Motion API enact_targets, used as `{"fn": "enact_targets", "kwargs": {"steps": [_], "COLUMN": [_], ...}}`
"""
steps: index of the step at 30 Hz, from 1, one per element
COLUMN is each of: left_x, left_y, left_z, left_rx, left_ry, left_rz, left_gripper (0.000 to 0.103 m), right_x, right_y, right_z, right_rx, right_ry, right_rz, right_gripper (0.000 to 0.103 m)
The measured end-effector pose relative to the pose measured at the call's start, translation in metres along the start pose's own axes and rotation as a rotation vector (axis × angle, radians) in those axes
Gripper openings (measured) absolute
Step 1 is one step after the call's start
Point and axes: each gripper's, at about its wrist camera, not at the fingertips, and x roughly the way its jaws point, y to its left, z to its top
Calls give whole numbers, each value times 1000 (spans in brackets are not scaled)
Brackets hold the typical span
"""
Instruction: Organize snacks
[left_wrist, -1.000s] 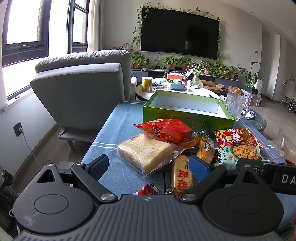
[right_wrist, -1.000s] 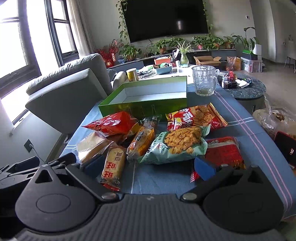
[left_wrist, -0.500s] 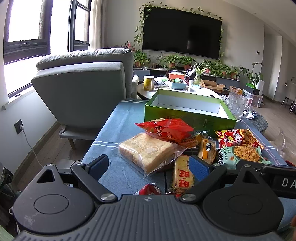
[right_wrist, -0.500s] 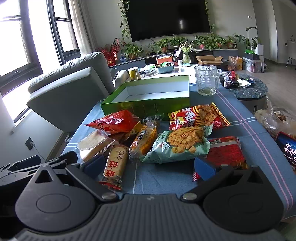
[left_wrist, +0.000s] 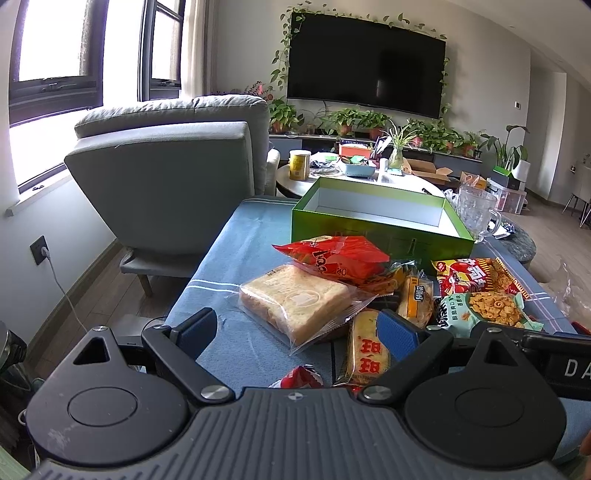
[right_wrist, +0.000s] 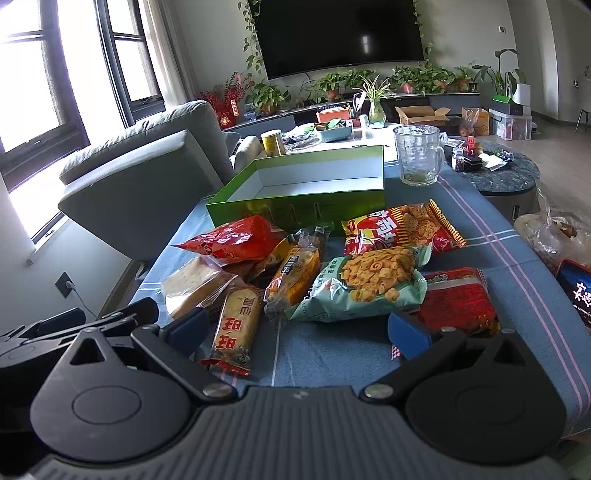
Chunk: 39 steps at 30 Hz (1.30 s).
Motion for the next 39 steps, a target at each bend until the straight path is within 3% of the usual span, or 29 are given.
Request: {"fn": "enact_targets", "kwargs": {"steps": [30, 39], "left_x": [8, 33], "left_y": [10, 60], "left_z": [-2, 9], "left_rx": [-9, -164], "left_ry": [22, 21], "left_rz": [8, 44], "left_gripper": [93, 91], "right_x": [7, 16], "right_y": [2, 5], "right_z": [-4, -1], "right_rx": [1, -12], "right_ry": [25, 22], "right_rz": [11, 37], "right_gripper": [101, 101]}}
